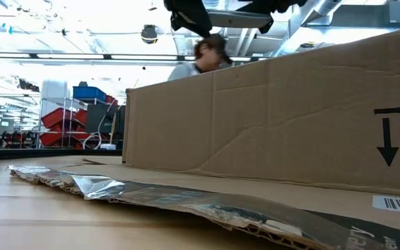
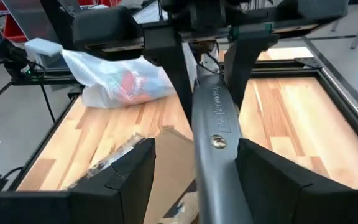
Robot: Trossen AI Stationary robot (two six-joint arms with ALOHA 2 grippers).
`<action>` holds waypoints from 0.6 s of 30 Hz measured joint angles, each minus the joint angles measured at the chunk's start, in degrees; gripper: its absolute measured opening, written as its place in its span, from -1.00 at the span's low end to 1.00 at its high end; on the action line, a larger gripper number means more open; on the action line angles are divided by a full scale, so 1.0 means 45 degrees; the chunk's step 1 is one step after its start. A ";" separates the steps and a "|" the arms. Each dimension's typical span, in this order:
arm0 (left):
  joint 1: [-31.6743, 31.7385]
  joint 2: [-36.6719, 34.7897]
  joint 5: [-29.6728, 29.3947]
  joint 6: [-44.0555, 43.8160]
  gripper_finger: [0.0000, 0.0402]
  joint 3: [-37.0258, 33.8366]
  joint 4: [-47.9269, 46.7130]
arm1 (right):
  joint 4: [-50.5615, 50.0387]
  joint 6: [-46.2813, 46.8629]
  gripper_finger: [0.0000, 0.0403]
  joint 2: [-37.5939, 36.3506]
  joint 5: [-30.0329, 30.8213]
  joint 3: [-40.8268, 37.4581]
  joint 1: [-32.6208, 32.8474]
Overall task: Unpack boxes
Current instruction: Break down the box until it is fully flat
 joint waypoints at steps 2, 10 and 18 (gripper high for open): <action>-0.0001 0.0000 -0.0109 0.0142 -0.51 0.0000 -0.0123 | -0.0052 0.0000 0.03 0.0031 0.0005 0.0000 -0.0045; 0.0004 -0.0094 -0.0260 0.0415 -0.52 0.0000 -0.0255 | -0.1271 0.0008 0.02 -0.0723 0.0062 -0.0015 -0.0236; -0.0153 -0.0373 -0.0231 0.0465 -0.85 0.0002 0.0479 | -0.1557 0.0090 -0.03 -0.1264 0.0143 -0.0010 -0.0627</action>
